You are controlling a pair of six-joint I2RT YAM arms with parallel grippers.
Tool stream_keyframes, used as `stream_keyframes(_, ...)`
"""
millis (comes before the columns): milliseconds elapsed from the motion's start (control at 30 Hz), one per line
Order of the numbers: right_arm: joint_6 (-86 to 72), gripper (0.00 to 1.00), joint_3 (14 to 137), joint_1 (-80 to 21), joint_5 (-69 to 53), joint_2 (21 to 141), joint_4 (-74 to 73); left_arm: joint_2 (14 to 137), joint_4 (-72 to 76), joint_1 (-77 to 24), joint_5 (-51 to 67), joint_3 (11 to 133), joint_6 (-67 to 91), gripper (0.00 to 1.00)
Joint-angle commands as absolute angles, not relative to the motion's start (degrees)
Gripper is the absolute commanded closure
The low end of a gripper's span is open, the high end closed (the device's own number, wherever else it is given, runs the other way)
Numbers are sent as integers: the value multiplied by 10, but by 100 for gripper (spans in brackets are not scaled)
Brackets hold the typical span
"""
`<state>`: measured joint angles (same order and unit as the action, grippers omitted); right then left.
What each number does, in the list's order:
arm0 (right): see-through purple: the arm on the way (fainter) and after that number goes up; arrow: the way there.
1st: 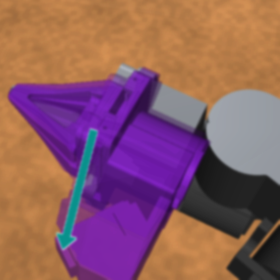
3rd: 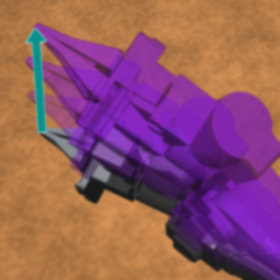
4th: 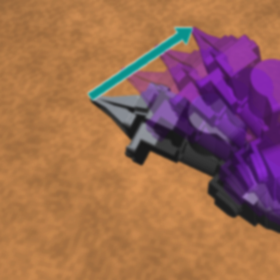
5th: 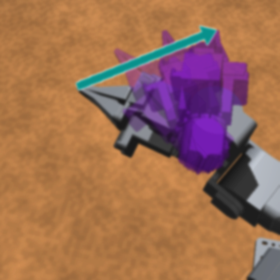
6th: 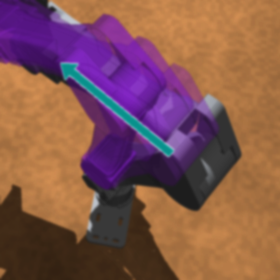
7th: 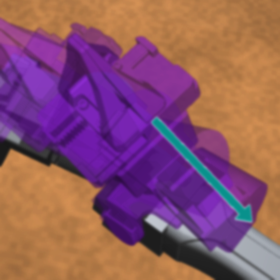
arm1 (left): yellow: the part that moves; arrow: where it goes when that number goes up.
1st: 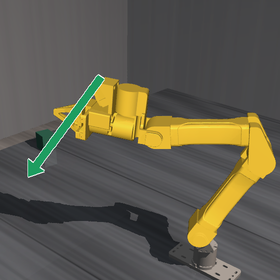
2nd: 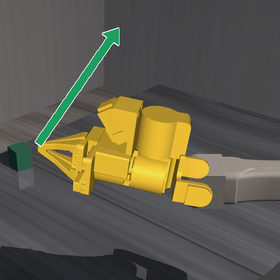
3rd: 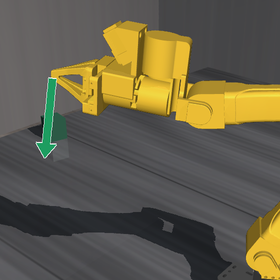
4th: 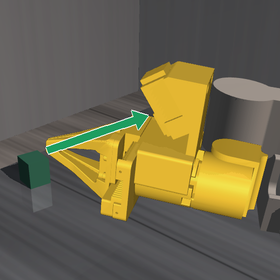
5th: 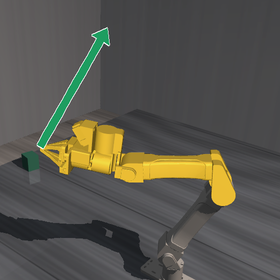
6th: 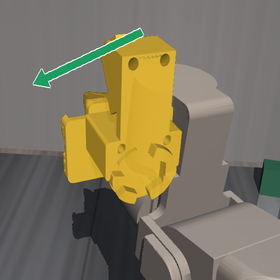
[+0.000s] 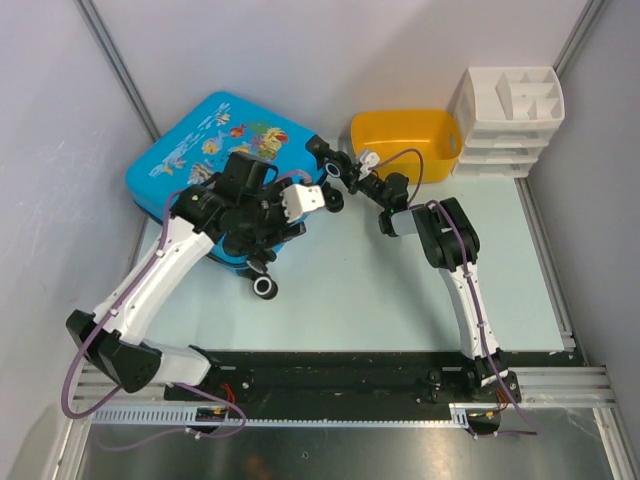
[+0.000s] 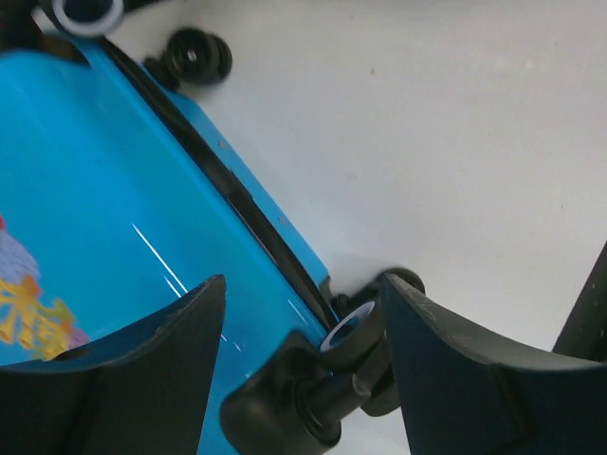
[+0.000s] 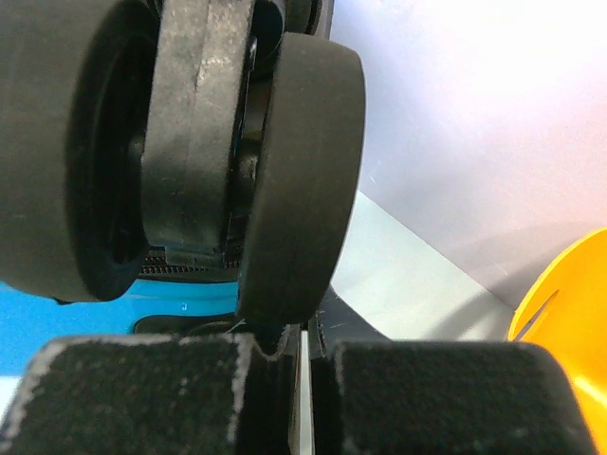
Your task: Open, take out, and arrange the luggage
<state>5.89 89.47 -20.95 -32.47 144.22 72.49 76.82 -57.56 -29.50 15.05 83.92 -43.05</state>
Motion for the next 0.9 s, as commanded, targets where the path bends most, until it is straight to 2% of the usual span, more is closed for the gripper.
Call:
stream_keyframes(0,71,100,892,-209,-317,1398,816,806,-564,-332,119,882,-397,31)
stream_keyframes(100,71,100,893,-210,-313,1400,818,838,-556,-333,123,872,-395,47)
stream_keyframes(200,71,100,894,-209,-310,1400,821,865,-543,-333,118,856,-383,56)
stream_keyframes(300,71,100,894,-210,-308,1398,820,868,-497,-333,91,816,-364,61)
stream_keyframes(500,74,100,896,-210,-308,1398,817,862,-409,-328,78,732,-397,64)
stream_keyframes(567,75,100,896,-209,-306,1397,817,869,-403,-318,92,716,-410,67)
stream_keyframes(600,76,100,896,-209,-305,1396,817,871,-403,-315,97,710,-403,73)
stream_keyframes(867,83,100,874,-208,-315,1382,827,798,-458,-251,149,586,-404,85)
